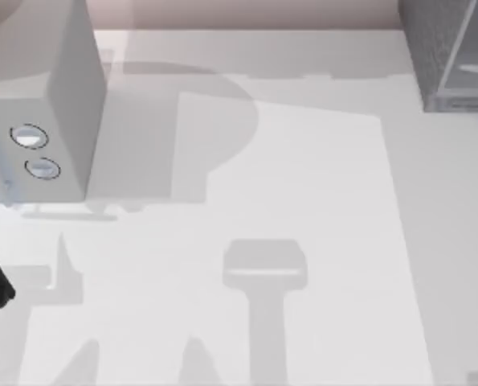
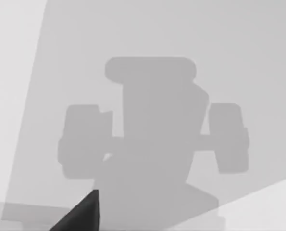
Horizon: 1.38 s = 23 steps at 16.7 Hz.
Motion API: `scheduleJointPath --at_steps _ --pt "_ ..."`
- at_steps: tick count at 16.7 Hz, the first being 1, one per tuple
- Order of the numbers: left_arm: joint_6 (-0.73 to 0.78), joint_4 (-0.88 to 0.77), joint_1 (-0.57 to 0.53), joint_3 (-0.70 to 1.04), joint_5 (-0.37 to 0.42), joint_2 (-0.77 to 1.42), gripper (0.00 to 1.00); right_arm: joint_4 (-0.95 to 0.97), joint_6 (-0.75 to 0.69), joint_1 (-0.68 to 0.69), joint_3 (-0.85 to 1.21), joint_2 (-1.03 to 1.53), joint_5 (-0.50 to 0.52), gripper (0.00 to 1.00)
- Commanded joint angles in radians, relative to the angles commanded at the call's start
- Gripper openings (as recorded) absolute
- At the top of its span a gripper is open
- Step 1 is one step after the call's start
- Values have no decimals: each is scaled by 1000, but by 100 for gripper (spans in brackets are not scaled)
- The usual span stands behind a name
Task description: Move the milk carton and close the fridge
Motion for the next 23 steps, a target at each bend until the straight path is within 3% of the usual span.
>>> scheduleJointPath --at_steps 10,14,18,23 --pt "0 0 0 0 0 0 100 -23 -1086 -950 338 1103 -472 100" --pt "0 0 0 0 0 0 100 20 -1431 -1263 432 1453 -637 100" --pt "0 0 0 0 0 0 100 65 -1613 -1438 483 1640 -739 100" --pt "0 0 0 0 0 0 100 73 -1641 -1466 493 1671 -758 100"
